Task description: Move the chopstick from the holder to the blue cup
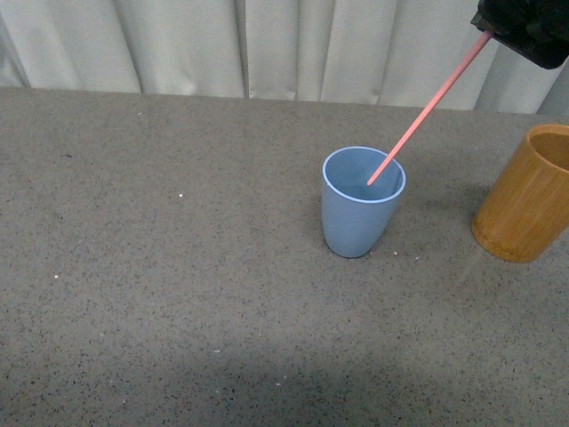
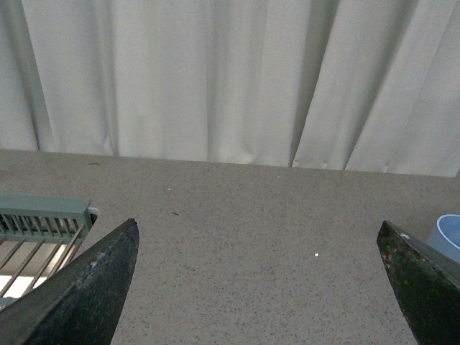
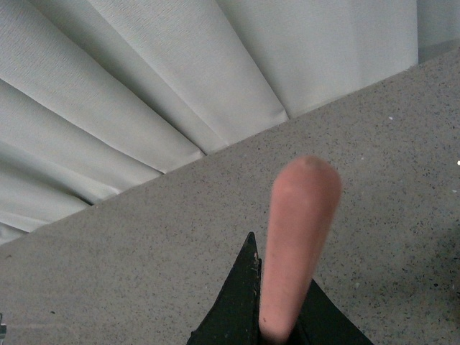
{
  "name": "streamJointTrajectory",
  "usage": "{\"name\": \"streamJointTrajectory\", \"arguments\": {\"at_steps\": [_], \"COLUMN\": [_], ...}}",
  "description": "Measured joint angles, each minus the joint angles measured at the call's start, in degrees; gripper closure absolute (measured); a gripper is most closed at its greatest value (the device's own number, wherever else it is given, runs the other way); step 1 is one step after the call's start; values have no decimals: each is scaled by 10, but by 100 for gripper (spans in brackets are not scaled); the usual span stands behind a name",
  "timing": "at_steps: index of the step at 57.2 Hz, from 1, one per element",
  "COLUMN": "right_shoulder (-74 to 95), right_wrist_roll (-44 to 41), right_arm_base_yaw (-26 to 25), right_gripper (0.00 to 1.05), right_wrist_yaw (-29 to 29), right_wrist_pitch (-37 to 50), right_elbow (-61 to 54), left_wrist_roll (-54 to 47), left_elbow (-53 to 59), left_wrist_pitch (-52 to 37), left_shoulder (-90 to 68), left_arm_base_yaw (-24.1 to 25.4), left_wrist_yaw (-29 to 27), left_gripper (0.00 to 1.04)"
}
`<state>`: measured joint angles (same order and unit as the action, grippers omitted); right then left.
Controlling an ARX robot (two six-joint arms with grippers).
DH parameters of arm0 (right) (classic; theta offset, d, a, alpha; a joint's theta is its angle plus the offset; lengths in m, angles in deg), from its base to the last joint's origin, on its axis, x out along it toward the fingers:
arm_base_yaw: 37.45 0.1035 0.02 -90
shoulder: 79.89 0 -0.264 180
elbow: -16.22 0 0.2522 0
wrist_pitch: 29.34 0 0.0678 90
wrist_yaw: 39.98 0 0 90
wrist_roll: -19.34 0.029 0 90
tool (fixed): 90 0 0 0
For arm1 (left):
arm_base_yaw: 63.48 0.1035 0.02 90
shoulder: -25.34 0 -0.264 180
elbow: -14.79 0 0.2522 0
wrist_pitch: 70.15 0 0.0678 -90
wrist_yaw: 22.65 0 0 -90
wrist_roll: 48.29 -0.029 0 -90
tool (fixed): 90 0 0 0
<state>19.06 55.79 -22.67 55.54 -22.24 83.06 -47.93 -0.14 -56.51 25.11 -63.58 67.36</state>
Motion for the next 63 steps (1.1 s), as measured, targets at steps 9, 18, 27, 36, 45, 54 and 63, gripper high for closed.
{"name": "streamJointTrajectory", "arguments": {"at_steps": [9, 18, 27, 36, 45, 54, 63], "right_shoulder": [1, 4, 8, 8, 8, 8, 8], "right_wrist_roll": [0, 0, 0, 0, 0, -1, -1], "right_arm_base_yaw": [0, 0, 0, 2, 2, 3, 5], "right_gripper": [103, 103, 103, 103, 103, 99, 75], "right_wrist_yaw": [0, 0, 0, 0, 0, 0, 0], "right_wrist_pitch": [0, 0, 0, 2, 2, 2, 1], "right_elbow": [0, 0, 0, 0, 0, 0, 0], "left_wrist_roll": [0, 0, 0, 0, 0, 0, 0], "left_elbow": [0, 0, 0, 0, 0, 0, 0], "left_wrist_pitch": [0, 0, 0, 0, 0, 0, 0], "left_shoulder": [0, 0, 0, 0, 0, 0, 0], "left_arm_base_yaw": [0, 0, 0, 0, 0, 0, 0], "left_wrist_yaw": [0, 0, 0, 0, 0, 0, 0], "left_gripper": [7, 7, 7, 7, 7, 7, 7]}}
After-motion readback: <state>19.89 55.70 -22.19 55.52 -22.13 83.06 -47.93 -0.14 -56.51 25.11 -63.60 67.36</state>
